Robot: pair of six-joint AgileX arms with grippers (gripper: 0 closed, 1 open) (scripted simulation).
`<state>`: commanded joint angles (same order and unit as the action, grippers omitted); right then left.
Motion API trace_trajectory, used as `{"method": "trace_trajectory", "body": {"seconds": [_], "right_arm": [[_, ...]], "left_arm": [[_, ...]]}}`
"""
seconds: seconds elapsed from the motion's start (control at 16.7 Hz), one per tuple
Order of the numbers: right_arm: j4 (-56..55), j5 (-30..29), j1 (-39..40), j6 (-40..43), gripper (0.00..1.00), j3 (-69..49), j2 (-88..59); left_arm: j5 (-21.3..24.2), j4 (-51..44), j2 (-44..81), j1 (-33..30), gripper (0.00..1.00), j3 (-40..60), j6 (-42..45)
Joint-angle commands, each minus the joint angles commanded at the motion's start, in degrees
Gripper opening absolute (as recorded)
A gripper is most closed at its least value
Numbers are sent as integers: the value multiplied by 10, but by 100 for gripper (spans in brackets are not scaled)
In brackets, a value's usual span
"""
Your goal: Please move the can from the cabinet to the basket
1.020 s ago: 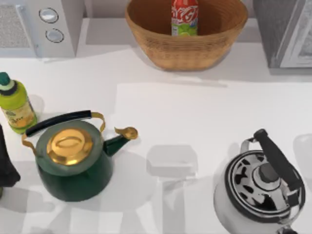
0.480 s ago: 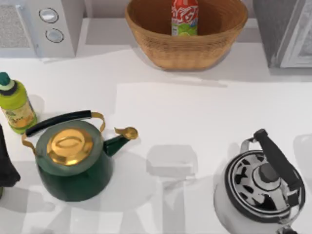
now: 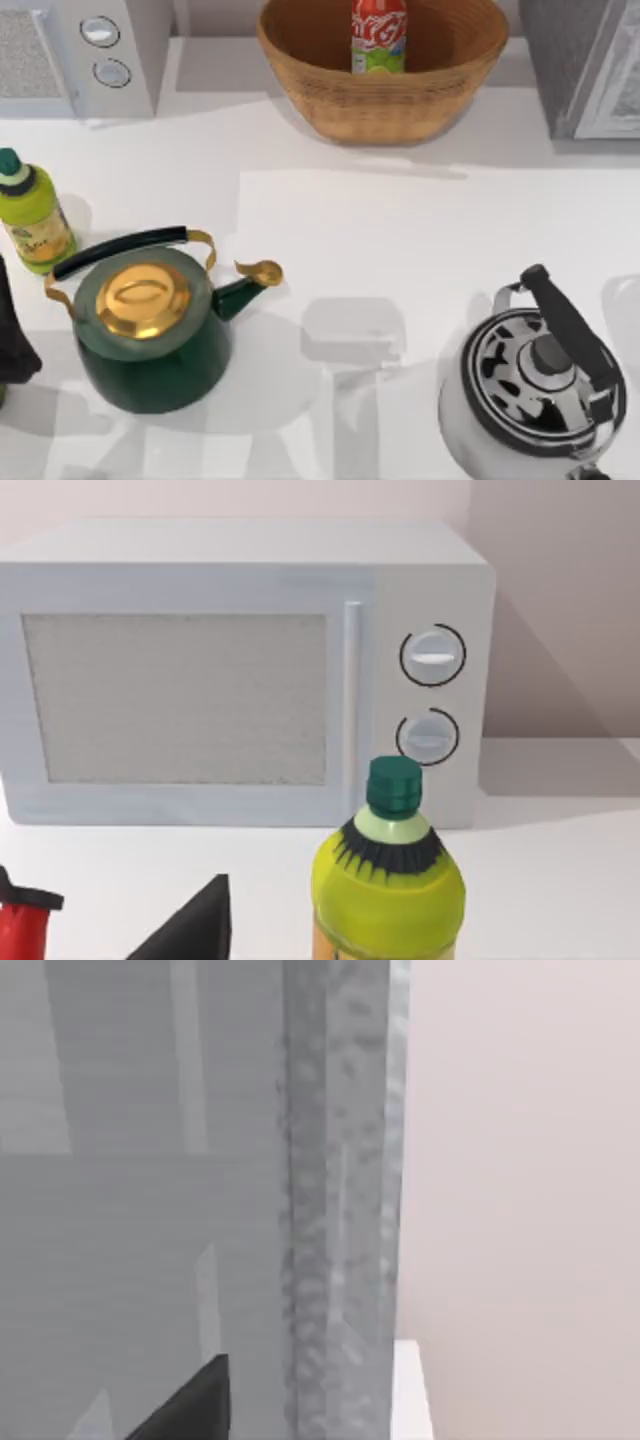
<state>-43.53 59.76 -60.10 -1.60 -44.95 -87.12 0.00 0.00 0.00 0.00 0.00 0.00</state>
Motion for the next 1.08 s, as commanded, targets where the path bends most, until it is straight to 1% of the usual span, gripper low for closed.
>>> {"method": "trace_trajectory", "body": {"seconds": [0.42,0.6,0.72,0.84,1.08], "right_arm": [[387,4,-6,0,100,-316,47],[529,0,-2,0,100,-432,73],[595,-3,1,0,100,-491,88],[637,-5,3,0,100,-531,99],[654,-6,5,0,100,-548,104]], "left_arm": [[0,0,0,0,100,0,0],[0,0,0,0,100,0,0],[0,0,0,0,100,0,0],[0,0,0,0,100,0,0],[0,0,0,0,100,0,0]]}}
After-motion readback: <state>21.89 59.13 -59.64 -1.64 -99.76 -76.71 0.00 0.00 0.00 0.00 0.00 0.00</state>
